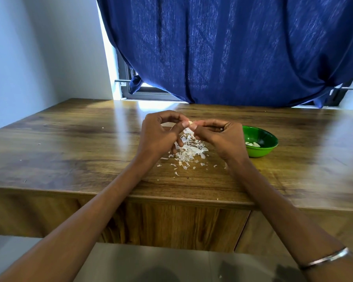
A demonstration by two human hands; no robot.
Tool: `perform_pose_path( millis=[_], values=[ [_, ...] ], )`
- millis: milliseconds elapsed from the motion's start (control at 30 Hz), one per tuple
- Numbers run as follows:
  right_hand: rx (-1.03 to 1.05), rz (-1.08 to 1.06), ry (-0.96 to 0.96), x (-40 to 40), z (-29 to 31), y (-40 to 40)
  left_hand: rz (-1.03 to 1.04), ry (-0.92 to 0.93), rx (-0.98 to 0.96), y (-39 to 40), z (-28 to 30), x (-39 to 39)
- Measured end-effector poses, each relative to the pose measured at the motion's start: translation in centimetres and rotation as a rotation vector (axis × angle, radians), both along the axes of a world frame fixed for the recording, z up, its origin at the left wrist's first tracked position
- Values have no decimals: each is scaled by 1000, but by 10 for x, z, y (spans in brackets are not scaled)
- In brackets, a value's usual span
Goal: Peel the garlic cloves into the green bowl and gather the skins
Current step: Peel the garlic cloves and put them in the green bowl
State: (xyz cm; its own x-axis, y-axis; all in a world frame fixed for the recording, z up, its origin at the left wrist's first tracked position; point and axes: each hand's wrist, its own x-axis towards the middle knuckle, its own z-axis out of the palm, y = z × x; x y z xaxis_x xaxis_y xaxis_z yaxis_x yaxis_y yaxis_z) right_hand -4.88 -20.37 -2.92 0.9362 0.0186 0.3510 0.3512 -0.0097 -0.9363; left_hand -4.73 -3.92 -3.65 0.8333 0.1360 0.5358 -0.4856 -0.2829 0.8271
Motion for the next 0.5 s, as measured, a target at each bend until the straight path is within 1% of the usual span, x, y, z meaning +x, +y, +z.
perform_pose_path(
  millis=[133,300,400,500],
  values=[
    [25,51,62,2,0,1,-29,-12,-64,0,1,1],
    [73,83,106,2,0,0,-41,-31,-63,1,1,1],
    [80,116,141,3,0,-2,-79,-47,-30,1,0,2],
    [107,139,137,2,0,-2,-79,-63,-24,1,-1,2]
  ],
)
